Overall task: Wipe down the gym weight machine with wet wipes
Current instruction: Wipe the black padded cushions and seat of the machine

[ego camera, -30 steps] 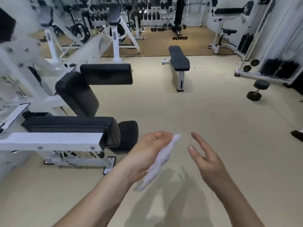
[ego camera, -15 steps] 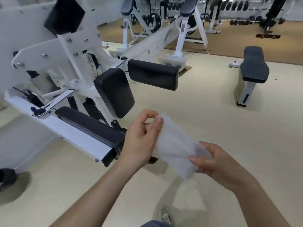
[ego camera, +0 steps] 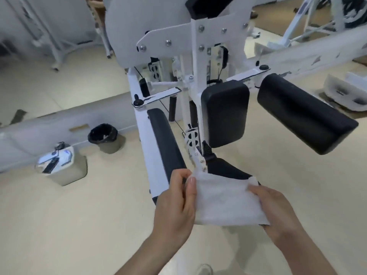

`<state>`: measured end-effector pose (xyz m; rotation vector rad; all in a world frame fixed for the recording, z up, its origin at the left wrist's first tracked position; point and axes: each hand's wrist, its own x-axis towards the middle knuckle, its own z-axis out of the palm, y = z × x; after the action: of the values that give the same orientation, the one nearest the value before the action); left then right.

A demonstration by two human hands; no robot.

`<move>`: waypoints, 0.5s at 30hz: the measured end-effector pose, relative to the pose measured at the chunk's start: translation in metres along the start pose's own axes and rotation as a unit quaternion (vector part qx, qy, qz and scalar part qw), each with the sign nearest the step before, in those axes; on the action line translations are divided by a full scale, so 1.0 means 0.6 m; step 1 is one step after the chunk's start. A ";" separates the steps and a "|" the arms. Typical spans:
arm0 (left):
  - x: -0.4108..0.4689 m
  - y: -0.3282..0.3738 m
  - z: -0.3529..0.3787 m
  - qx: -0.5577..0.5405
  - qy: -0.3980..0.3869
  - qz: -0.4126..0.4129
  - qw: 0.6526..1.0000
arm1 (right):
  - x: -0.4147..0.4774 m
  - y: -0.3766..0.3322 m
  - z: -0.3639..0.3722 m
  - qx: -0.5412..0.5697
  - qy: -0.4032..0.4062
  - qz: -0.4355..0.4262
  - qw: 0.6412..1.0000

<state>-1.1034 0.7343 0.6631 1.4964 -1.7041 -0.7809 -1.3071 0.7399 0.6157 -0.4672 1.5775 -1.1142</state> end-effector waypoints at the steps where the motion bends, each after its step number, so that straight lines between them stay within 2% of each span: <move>1: 0.004 0.000 0.005 0.019 0.023 -0.015 0.999 | 0.025 -0.005 0.004 -0.017 -0.017 0.009 1.000; 5: 0.038 -0.009 0.029 0.113 0.122 -0.077 0.983 | 0.107 -0.025 0.034 -0.080 -0.072 0.030 0.994; 9: 0.060 -0.015 0.037 0.175 0.169 -0.134 0.961 | 0.107 -0.033 0.074 -0.173 -0.159 -0.088 0.968; 13: 0.059 -0.004 0.041 0.149 0.194 -0.172 0.954 | 0.056 -0.020 0.152 -0.245 -0.314 -0.072 0.915; 15: 0.052 -0.010 0.036 0.131 0.193 -0.176 0.956 | 0.035 0.003 0.191 -0.224 -0.316 -0.089 0.918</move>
<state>-1.1201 0.7023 0.6503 2.0215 -1.2978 -0.4029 -1.2092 0.6775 0.6072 -1.1711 1.2058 -0.6162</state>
